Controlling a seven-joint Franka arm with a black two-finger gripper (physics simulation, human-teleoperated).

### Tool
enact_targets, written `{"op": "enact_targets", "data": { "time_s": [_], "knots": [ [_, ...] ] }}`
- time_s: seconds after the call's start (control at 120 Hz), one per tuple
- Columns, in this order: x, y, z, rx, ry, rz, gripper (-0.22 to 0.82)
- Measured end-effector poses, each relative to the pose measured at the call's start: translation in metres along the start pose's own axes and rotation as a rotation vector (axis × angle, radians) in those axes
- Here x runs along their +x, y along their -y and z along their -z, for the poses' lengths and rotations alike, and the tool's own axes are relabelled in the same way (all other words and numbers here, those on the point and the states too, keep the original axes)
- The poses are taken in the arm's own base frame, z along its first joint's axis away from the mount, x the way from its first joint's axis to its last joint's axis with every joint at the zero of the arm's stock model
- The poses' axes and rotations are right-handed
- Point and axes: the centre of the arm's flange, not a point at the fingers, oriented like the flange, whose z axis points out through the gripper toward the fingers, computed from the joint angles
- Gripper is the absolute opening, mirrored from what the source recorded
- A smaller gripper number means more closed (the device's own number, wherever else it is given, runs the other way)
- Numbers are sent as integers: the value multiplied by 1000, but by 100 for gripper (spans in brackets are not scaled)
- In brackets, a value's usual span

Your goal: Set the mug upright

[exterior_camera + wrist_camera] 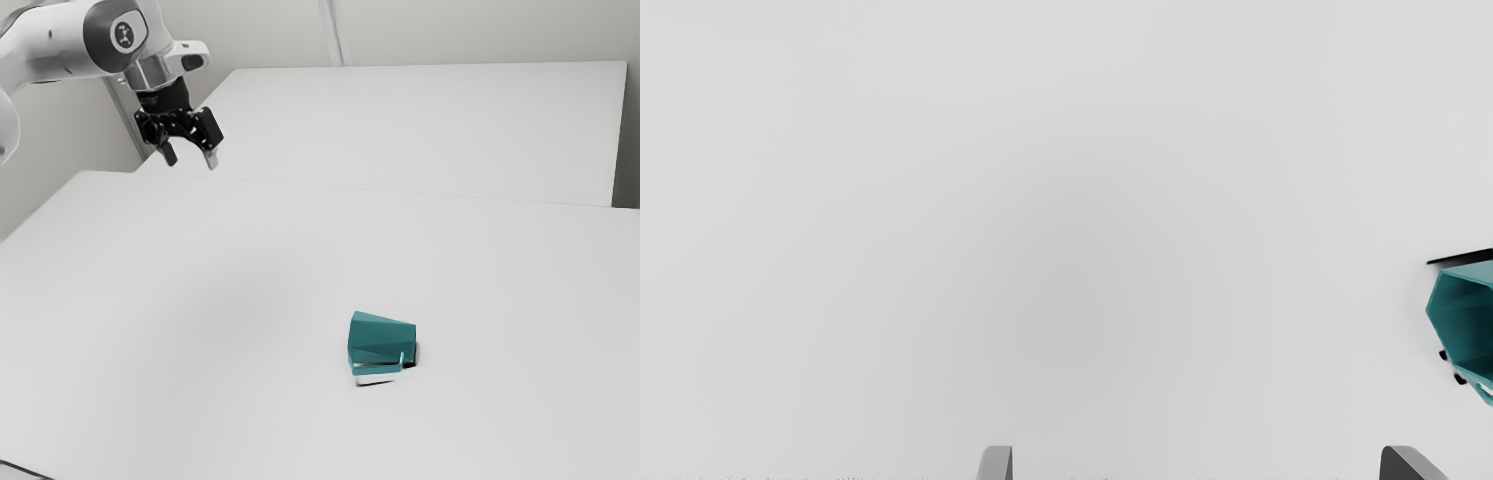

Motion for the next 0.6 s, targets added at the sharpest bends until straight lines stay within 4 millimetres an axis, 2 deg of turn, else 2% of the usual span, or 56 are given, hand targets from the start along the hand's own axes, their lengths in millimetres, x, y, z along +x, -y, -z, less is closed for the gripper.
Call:
{"op": "enact_targets", "data": {
  "time_s": [0.258,0.308,0.467,0.6],
  "knots": [
    [-5,0,2,-5,12,-1,60],
    [-6,-4,-3,-19,26,-5,60],
    [-19,-31,-48,-183,87,-7,60],
    [-32,-46,-99,-351,99,29,60]
  ]
}}
